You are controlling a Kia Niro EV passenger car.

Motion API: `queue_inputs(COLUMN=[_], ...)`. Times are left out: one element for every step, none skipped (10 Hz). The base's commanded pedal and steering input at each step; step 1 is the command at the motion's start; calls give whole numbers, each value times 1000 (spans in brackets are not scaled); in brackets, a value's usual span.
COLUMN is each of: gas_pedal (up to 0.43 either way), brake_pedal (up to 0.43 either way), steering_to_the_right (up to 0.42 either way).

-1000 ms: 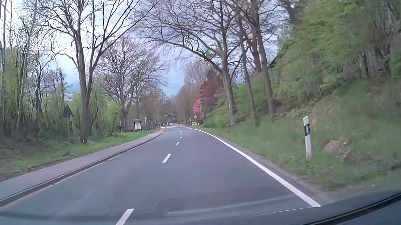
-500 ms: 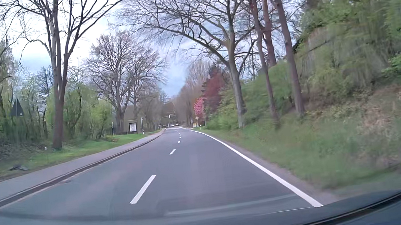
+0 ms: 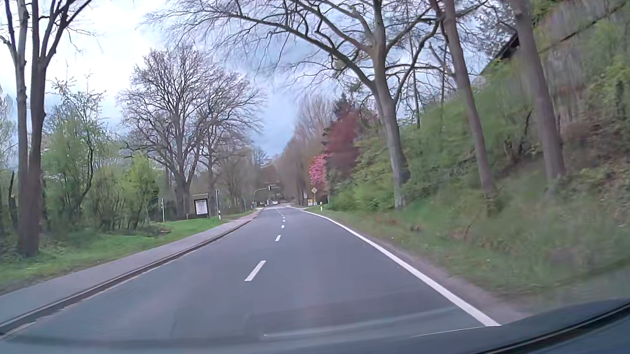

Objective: Follow the waypoints while adhering to traffic rules and regulations

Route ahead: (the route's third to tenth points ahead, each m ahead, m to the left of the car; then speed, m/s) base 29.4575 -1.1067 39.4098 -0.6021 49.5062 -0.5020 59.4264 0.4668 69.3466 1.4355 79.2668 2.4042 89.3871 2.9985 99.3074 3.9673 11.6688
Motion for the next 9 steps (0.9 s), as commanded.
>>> queue_inputs(gas_pedal=[59,59,59,59,59,59,59,59,59], brake_pedal=[0,0,0,0,0,0,0,0,0], steering_to_the_right=[-9,-9,-9,-9,-9,-9,-9,-9,-9])
